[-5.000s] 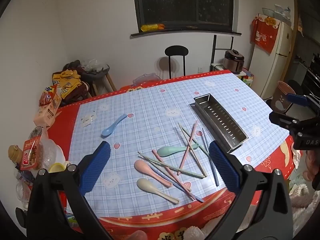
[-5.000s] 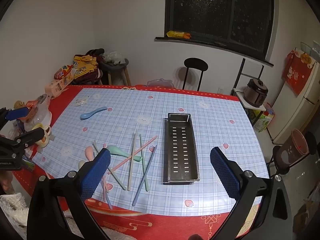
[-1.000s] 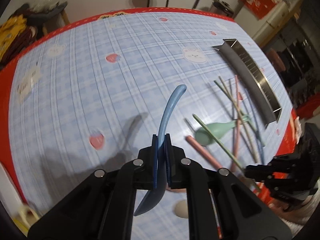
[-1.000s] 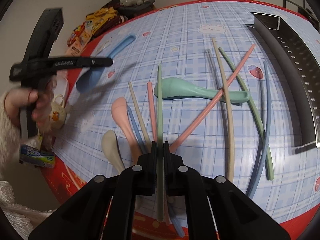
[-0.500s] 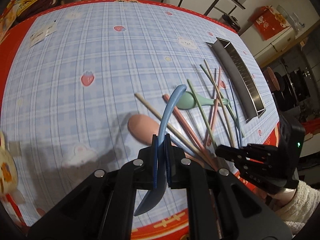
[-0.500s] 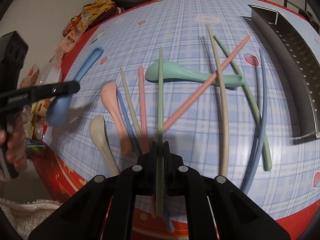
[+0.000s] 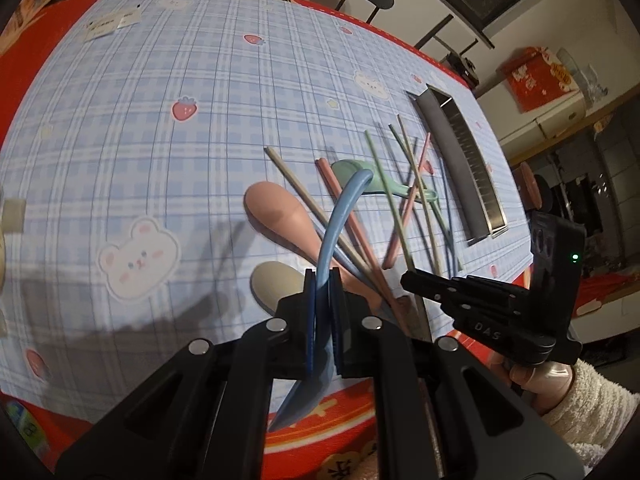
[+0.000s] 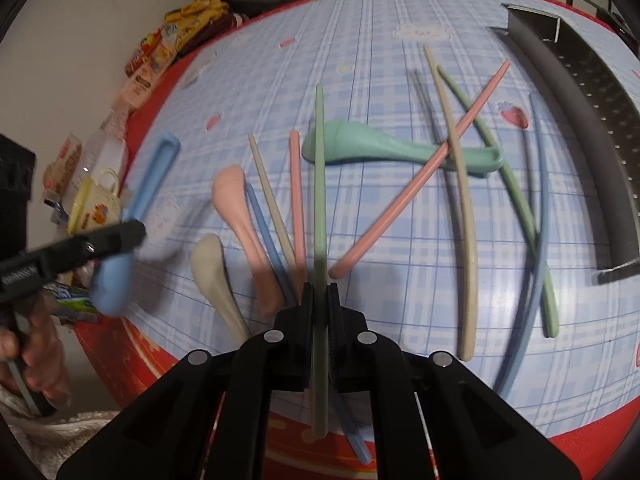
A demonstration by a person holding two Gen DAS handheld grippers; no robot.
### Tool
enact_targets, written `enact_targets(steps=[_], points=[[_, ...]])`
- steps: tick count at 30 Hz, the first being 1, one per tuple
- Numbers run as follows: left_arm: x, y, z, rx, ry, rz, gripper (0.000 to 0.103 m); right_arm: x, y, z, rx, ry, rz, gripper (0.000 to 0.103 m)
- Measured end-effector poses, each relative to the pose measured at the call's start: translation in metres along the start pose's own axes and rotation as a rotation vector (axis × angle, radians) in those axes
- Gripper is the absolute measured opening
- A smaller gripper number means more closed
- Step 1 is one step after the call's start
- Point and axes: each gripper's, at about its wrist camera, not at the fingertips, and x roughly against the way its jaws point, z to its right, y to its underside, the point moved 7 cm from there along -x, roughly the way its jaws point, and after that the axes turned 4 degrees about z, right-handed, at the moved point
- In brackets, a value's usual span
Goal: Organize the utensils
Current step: 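Carry blue spoon with left tool while right tool carries chopstick to steel basket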
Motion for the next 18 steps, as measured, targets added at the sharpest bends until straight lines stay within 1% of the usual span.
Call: enact_targets(steps=[5,11,14,18], points=[[0.004,0.004,0.009,0.038,0.02,0.032,0.011,0.021,-0.003,0.006,-0.03,-0.026,0.049,0.007],[0.002,0.004,0.028,0.051,-0.011,0.045,0.011,0.039,-0.004,0.016,-0.035,-0.073,0.081,0.007],[-0.002,0.002,0.043,0.064,-0.026,0.058,0.011,0.051,-0.006,0.029,-0.016,-0.091,0.092,0.007],[-0.01,0.0,0.068,0.096,-0.052,0.076,0.011,0.072,-0.012,0.063,-0.015,-0.111,0.102,0.007]])
